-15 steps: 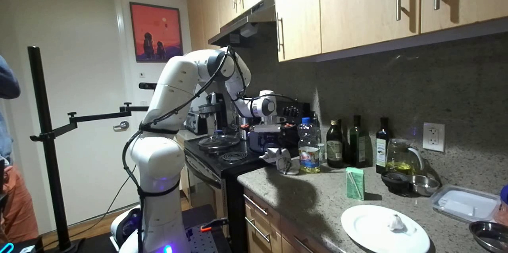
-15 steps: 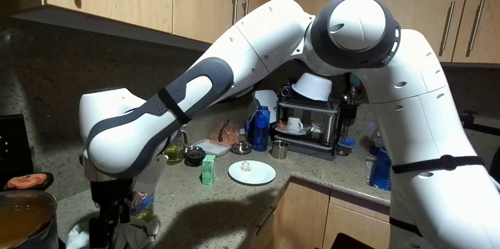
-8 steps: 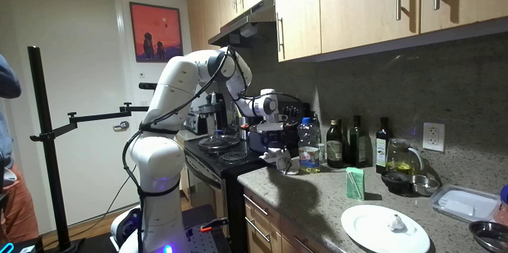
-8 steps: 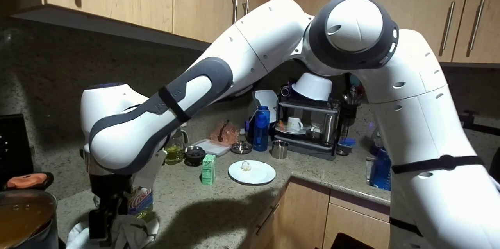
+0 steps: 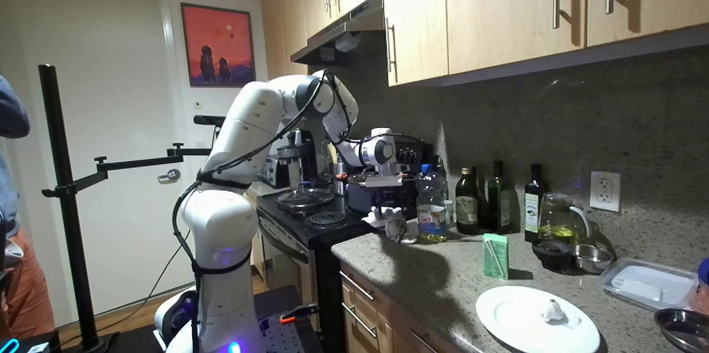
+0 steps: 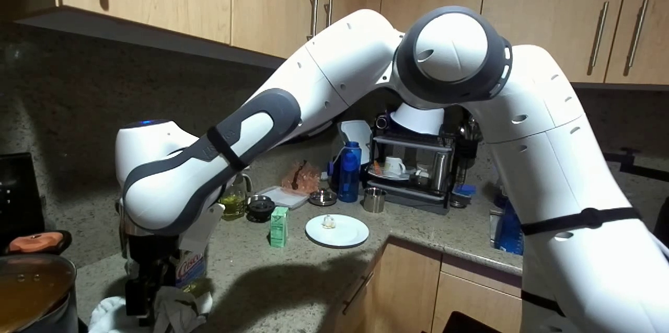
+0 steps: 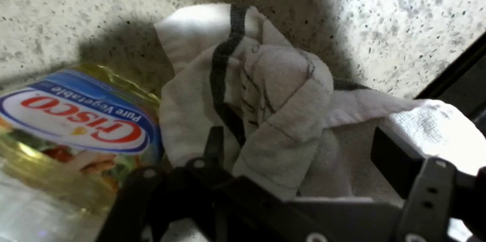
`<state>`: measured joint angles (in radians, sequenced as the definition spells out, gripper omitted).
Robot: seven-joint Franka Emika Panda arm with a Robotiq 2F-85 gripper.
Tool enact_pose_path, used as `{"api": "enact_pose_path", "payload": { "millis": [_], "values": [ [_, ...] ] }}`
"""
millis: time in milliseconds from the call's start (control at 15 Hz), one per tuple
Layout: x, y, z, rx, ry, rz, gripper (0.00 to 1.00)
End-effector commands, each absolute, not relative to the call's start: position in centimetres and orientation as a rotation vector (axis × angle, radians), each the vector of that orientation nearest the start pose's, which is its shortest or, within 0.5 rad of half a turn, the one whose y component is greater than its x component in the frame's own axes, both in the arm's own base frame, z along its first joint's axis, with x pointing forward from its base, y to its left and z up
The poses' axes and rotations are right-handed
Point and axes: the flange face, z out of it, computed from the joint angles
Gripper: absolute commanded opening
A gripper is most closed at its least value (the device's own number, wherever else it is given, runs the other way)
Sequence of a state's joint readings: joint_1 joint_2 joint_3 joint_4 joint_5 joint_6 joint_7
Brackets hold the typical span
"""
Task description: Place the white towel over the bottle on the left side of the counter
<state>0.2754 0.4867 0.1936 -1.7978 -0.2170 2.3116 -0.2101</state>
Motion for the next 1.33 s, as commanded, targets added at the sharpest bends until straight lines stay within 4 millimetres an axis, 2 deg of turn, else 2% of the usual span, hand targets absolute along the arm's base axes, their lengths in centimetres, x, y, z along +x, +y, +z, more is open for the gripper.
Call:
{"api": "enact_pose_path", "payload": {
  "millis": [0,267,467,600,1267],
  "values": [
    [59.7,28.8,27.8,-2.936,-1.278,-0.051,0.7],
    [59.0,29.1,28.5,-2.957,-1.282,-0.065,0.4],
    [58.7,29.4,30.0,-2.965,-1.291,-0.117,0.16],
    [58.6,29.6,31.3,-2.97,-1.302,-0.15,0.04],
    [57.1,30.7,39.9,-3.049,-1.32,-0.446,0.06]
  ]
}}
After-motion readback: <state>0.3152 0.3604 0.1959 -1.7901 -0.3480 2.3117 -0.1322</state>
